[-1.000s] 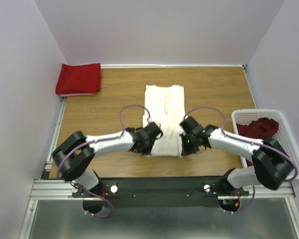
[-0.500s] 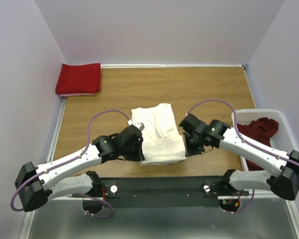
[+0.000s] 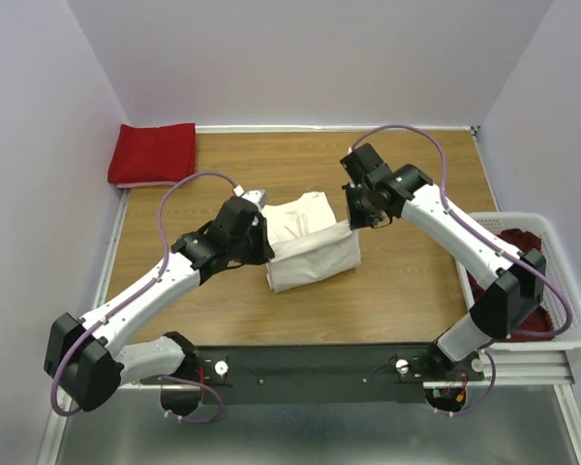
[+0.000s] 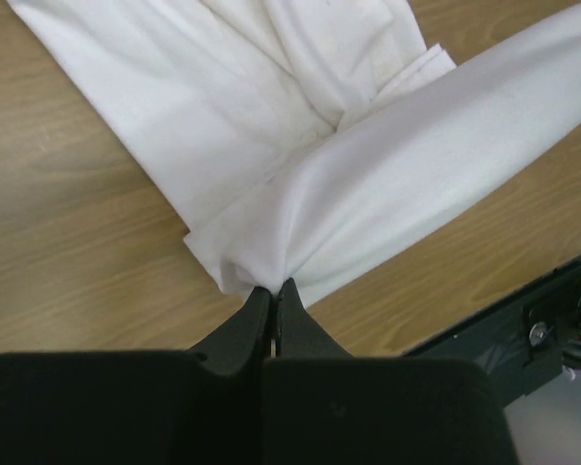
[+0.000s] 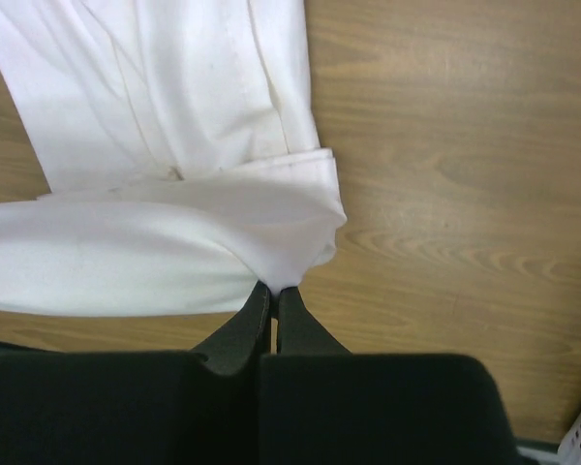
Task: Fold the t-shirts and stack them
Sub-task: Fold the tshirt
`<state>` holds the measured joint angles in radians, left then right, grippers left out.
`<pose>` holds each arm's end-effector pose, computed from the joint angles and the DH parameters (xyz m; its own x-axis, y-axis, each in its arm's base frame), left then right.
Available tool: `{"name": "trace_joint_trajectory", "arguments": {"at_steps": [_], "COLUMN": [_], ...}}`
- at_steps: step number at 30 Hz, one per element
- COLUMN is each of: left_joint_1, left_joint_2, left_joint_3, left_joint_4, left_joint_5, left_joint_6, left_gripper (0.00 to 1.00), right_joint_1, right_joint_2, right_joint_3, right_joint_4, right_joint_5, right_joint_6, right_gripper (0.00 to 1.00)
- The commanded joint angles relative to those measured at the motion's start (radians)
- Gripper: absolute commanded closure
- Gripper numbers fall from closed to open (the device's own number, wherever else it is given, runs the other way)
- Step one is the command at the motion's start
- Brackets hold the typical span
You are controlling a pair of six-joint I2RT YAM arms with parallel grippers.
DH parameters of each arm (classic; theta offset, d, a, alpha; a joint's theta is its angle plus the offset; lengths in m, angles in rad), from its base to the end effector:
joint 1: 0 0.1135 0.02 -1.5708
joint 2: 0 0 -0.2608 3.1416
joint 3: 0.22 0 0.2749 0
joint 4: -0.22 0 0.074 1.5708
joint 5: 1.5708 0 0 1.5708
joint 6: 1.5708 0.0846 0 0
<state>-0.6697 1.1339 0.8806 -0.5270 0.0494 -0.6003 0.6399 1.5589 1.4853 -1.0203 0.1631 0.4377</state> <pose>0.2303 -0.1877 0.2291 -0.8209 -0.0697 -0.5668 0.2228 0.8749 -0.4301 0.2979 0.2046 0.2745 -0.8699 -0.1261 -0.4769 -0.1774 0.9821 0.0639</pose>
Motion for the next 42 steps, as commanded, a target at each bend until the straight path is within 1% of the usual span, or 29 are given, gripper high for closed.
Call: {"name": "trace_joint_trajectory", "arguments": {"at_steps": [1,6,8,9,12,20,23,27,31,35,38,39,42], "left_joint_1": [0.074,0.151,0.176,0.205,0.231,0.32,0.328,0.331,0.346,0.364,0.381,0.386,0.404], "left_joint_2": [0.02,0.07,0.089,0.101,0.154,0.265,0.3,0.314,0.365,0.402,0.432,0.441,0.484], "left_joint_3": [0.066,0.109,0.123,0.126,0.145,0.175,0.218,0.238,0.268,0.294,0.302,0.308,0.301], "left_joint_4": [0.028,0.068,0.087,0.094,0.114,0.174,0.17,0.182,0.2,0.246,0.278,0.288,0.335], "left_joint_5": [0.033,0.087,0.108,0.131,0.156,0.176,0.167,0.168,0.165,0.161,0.15,0.15,0.15], "left_joint_6": [0.091,0.143,0.158,0.163,0.188,0.234,0.249,0.263,0.261,0.235,0.22,0.215,0.197], "left_gripper": [1.0,1.0,1.0,1.0,1.0,1.0,1.0,1.0,1.0,1.0,1.0,1.0,1.0], "right_joint_1": [-0.032,-0.055,-0.071,-0.077,-0.097,-0.126,-0.129,-0.144,-0.163,-0.178,-0.186,-0.189,-0.194], "right_joint_2": [0.075,0.165,0.197,0.231,0.282,0.447,0.475,0.487,0.521,0.575,0.622,0.633,0.665], "right_joint_3": [0.122,0.268,0.303,0.319,0.374,0.503,0.552,0.553,0.589,0.673,0.707,0.73,0.734], "right_joint_4": [-0.001,-0.003,-0.001,-0.001,0.0,0.023,0.022,0.031,0.048,0.066,0.089,0.095,0.147], "right_joint_5": [-0.007,-0.033,-0.037,-0.043,-0.062,-0.105,-0.109,-0.12,-0.135,-0.148,-0.157,-0.19,-0.214], "right_joint_6": [-0.112,-0.155,-0.174,-0.178,-0.2,-0.224,-0.232,-0.246,-0.254,-0.267,-0.272,-0.278,-0.286], "right_gripper": [0.99,0.99,0.99,0.99,0.99,0.99,0.99,0.99,0.99,0.99,0.99,0.99,0.99]}}
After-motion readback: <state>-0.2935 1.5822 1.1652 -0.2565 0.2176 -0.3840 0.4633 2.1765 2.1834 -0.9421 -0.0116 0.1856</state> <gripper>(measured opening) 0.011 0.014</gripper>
